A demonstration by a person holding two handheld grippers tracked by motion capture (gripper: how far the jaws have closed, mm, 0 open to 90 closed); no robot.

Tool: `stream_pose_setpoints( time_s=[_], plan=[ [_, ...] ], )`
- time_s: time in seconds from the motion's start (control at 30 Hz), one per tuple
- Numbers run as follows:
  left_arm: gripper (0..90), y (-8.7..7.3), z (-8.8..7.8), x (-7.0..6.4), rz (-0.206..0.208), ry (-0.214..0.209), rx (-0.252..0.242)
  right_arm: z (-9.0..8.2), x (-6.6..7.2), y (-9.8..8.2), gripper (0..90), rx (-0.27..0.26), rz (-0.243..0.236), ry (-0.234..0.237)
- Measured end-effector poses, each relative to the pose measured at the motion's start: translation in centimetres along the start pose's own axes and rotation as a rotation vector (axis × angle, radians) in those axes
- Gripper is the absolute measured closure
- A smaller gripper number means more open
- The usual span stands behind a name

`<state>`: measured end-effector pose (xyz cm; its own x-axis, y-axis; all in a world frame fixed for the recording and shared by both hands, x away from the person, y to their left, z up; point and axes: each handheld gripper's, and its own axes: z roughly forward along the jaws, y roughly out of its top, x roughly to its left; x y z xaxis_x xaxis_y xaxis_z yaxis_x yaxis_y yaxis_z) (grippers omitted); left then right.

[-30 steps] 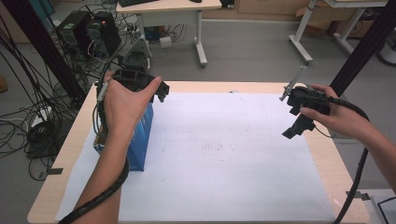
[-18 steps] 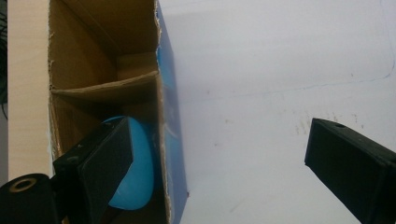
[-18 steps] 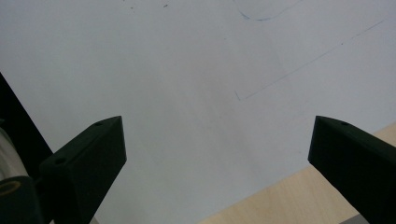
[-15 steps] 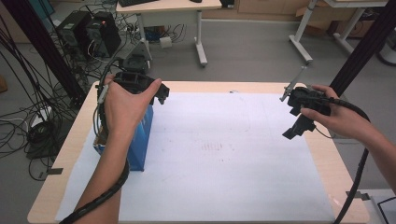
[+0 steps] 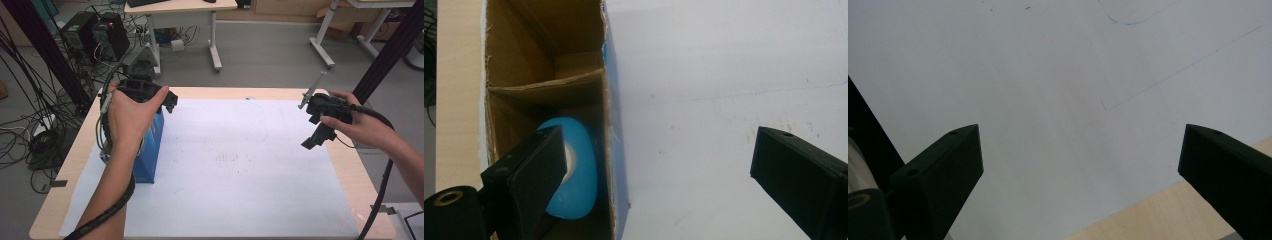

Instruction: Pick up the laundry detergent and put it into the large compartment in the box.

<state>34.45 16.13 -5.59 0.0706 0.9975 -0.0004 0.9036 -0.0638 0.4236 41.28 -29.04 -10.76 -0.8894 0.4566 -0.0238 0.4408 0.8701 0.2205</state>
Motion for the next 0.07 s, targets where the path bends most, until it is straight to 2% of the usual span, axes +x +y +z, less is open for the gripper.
stream_pose_setpoints(
  time_s=[0.07],
  plan=[
    [8.2,-0.03,-0.13,0.09,0.003,0.003,0.001,-0.02,0.01,0.03,4.3,0.001,-0.001,-0.001]
  ],
)
